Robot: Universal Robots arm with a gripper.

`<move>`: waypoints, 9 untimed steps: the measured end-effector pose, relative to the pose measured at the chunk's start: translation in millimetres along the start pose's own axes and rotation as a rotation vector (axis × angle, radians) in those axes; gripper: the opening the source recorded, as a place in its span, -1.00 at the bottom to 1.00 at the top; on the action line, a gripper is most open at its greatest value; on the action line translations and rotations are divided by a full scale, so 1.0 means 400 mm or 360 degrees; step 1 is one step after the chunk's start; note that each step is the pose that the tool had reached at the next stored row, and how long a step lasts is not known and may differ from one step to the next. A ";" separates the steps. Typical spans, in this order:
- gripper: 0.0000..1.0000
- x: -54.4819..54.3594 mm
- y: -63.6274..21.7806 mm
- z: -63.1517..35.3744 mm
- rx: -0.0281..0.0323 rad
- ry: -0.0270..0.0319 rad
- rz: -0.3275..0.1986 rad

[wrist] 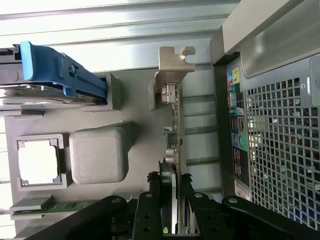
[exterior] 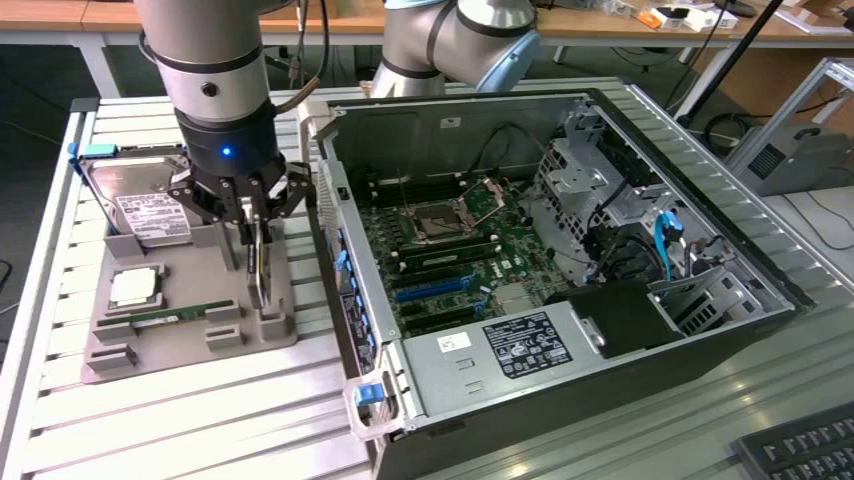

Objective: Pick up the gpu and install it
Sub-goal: 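Pick up the gpu and move the gpu toward the slot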

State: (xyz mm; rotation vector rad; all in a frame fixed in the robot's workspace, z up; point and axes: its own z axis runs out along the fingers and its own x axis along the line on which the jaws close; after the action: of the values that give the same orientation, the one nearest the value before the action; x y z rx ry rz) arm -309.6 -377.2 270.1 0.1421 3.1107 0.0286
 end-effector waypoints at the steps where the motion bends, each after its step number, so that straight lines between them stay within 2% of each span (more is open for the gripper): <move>1: -0.47 0.000 0.000 -0.002 -0.00005 0.00002 0.0000; 9: -0.47 0.000 0.000 -0.015 -0.00040 0.00003 0.0000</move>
State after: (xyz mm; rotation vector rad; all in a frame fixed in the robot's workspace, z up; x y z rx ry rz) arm -309.6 -377.2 276.0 0.1422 3.1107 0.0326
